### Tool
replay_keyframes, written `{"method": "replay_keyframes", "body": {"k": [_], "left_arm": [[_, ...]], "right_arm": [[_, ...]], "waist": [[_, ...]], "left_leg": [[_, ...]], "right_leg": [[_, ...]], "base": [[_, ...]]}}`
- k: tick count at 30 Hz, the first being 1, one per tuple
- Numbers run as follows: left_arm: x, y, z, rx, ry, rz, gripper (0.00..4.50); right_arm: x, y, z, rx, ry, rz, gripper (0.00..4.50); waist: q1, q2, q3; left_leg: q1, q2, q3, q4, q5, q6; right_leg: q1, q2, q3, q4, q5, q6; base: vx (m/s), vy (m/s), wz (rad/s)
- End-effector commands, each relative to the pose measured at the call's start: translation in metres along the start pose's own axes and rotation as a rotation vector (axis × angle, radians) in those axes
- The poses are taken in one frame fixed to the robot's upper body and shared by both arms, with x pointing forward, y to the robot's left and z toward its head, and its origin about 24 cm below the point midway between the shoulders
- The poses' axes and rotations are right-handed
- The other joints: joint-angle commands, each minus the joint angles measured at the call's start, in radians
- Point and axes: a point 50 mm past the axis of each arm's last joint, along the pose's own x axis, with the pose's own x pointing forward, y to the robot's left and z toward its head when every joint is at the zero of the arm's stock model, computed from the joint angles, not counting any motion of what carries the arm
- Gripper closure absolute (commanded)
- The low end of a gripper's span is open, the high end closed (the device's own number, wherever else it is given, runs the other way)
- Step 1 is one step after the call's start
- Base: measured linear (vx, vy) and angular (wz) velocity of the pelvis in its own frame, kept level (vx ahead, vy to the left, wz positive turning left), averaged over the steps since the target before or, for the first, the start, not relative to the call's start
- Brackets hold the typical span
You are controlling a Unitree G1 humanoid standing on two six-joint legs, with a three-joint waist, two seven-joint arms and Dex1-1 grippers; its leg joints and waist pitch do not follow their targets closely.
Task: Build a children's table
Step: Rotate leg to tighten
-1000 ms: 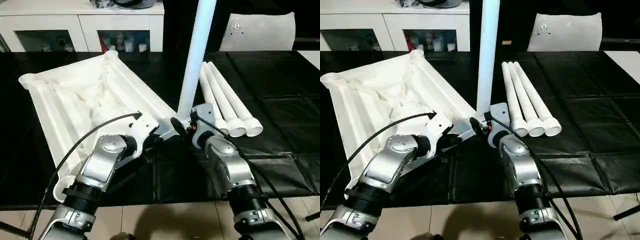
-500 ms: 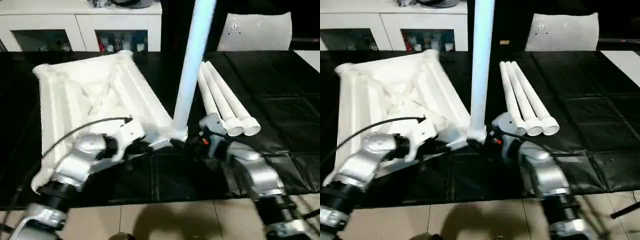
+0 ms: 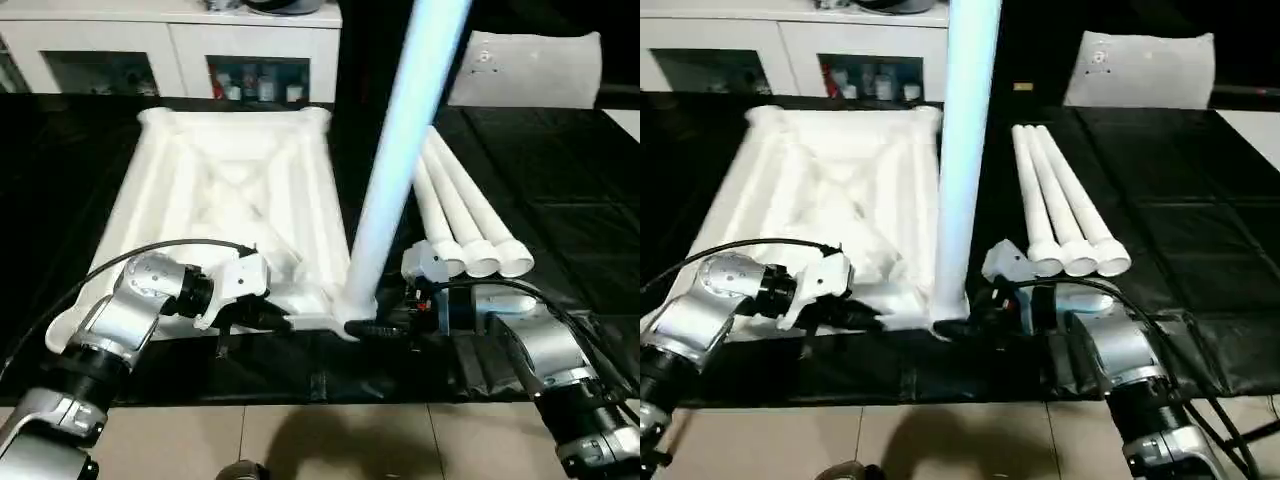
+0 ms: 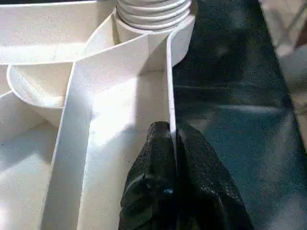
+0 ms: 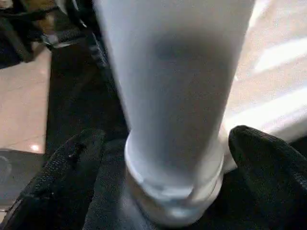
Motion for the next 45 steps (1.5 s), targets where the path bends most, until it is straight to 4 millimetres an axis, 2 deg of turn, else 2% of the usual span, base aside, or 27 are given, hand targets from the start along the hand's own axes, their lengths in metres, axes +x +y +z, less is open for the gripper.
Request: {"method": "replay_keyframes", "body": {"k": [1,2,8,15,21,26,30,32,34,35,37,39,42,43,45], "left_arm": [[0.007,-0.006,-0.004,0.024,0.059,-0.097,4.50],[0.007,-0.006,-0.003,0.035,0.066,-0.115,4.50],[0.008,-0.005,-0.001,0.055,0.068,-0.144,4.50],[0.007,-0.002,-0.002,0.069,0.076,-0.159,4.50],[0.005,-0.002,-0.005,0.065,0.084,-0.156,4.50],[0.007,0.002,-0.002,0.006,0.031,-0.078,4.50],[0.019,0.006,0.012,-0.108,-0.093,0.100,4.50],[0.029,0.004,0.024,-0.156,-0.157,0.176,4.50],[0.040,0.003,0.032,-0.208,-0.198,0.236,4.50],[0.045,0.002,0.035,-0.220,-0.203,0.264,4.50],[0.056,0.001,0.041,-0.246,-0.206,0.320,4.50],[0.067,0.003,0.048,-0.276,-0.216,0.393,4.50],[0.079,0.009,0.058,-0.310,-0.218,0.522,4.50],[0.081,0.011,0.061,-0.314,-0.216,0.548,4.50],[0.083,0.014,0.065,-0.311,-0.207,0.590,4.50]], "right_arm": [[-0.001,-0.001,0.002,-0.013,0.008,0.025,0.41],[-0.001,-0.002,0.002,-0.015,0.011,0.036,0.52],[0.000,-0.001,0.003,-0.018,0.022,0.078,0.96],[0.002,0.001,0.002,-0.027,0.033,0.113,1.69],[0.003,0.003,0.001,-0.026,0.034,0.124,1.86],[0.008,0.005,0.001,0.015,-0.013,0.092,1.90],[0.022,0.001,-0.003,0.138,-0.089,-0.110,1.91],[0.035,0.002,-0.006,0.206,-0.118,-0.216,1.93],[0.047,0.002,-0.007,0.255,-0.147,-0.310,1.93],[0.052,0.002,-0.007,0.281,-0.159,-0.353,1.93],[0.065,0.001,-0.007,0.346,-0.181,-0.438,1.94],[0.078,0.000,-0.005,0.387,-0.182,-0.515,1.95],[0.093,0.001,-0.002,0.420,-0.161,-0.613,1.97],[0.096,0.001,-0.001,0.426,-0.158,-0.638,1.97],[0.099,-0.001,0.001,0.451,-0.172,-0.695,1.97]], "waist": [[-0.002,-0.002,-0.058],[-0.003,-0.004,-0.057],[-0.002,-0.005,-0.057],[-0.001,-0.005,-0.057],[0.000,-0.003,-0.056],[-0.001,-0.002,-0.057],[-0.007,-0.002,-0.050],[-0.017,-0.003,-0.048],[-0.029,-0.004,-0.047],[-0.033,-0.004,-0.051],[-0.037,-0.005,-0.051],[-0.038,-0.002,-0.055],[-0.037,-0.002,-0.057],[-0.034,-0.003,-0.062],[-0.030,0.000,-0.065]], "left_leg": [[0.032,0.061,-0.019,-0.061,-0.136,0.065],[0.031,0.061,-0.019,-0.062,-0.148,0.058],[0.032,0.061,-0.019,-0.062,-0.155,0.051],[0.031,0.062,-0.020,-0.062,-0.153,0.049],[0.031,0.062,-0.020,-0.062,-0.156,0.050],[0.032,0.062,-0.019,-0.063,-0.160,0.044],[0.032,0.064,-0.022,-0.070,-0.210,0.019],[0.033,0.063,-0.027,-0.075,-0.262,-0.016],[0.030,0.061,-0.029,-0.078,-0.268,-0.030],[0.032,0.060,-0.029,-0.075,-0.266,-0.030],[0.030,0.057,-0.027,-0.071,-0.252,-0.016],[0.029,0.056,-0.027,-0.071,-0.213,-0.013],[0.028,0.054,-0.024,-0.069,-0.186,-0.001],[0.027,0.052,-0.024,-0.067,-0.162,0.008],[0.028,0.052,-0.024,-0.065,-0.143,0.022]], "right_leg": [[0.026,-0.073,0.031,-0.059,-0.017,-0.260],[0.027,-0.075,0.031,-0.060,-0.033,-0.260],[0.026,-0.076,0.032,-0.062,-0.046,-0.260],[0.027,-0.077,0.032,-0.060,-0.040,-0.261],[0.027,-0.077,0.031,-0.060,-0.038,-0.265],[0.027,-0.075,0.031,-0.059,-0.032,-0.271],[0.022,-0.080,0.034,-0.067,-0.112,-0.272],[0.020,-0.082,0.037,-0.074,-0.223,-0.249],[0.019,-0.080,0.038,-0.079,-0.254,-0.233],[0.018,-0.078,0.038,-0.080,-0.251,-0.225],[0.016,-0.077,0.042,-0.084,-0.246,-0.213],[0.018,-0.074,0.040,-0.083,-0.216,-0.206],[0.019,-0.071,0.040,-0.081,-0.159,-0.204],[0.023,-0.072,0.038,-0.079,-0.135,-0.201],[0.025,-0.072,0.038,-0.078,-0.105,-0.194]], "base": [[0.000,0.000,0.00],[0.000,0.000,0.00],[0.000,0.000,0.00],[0.000,0.000,0.00],[0.000,0.000,0.00],[0.000,0.000,0.00],[0.000,0.000,0.00],[0.000,0.000,0.00],[0.000,0.000,0.00],[0.000,0.000,0.00],[0.000,0.000,0.00],[0.000,0.000,0.00],[0.000,0.000,0.00],[0.000,0.000,0.00],[0.000,0.000,0.00]]}}
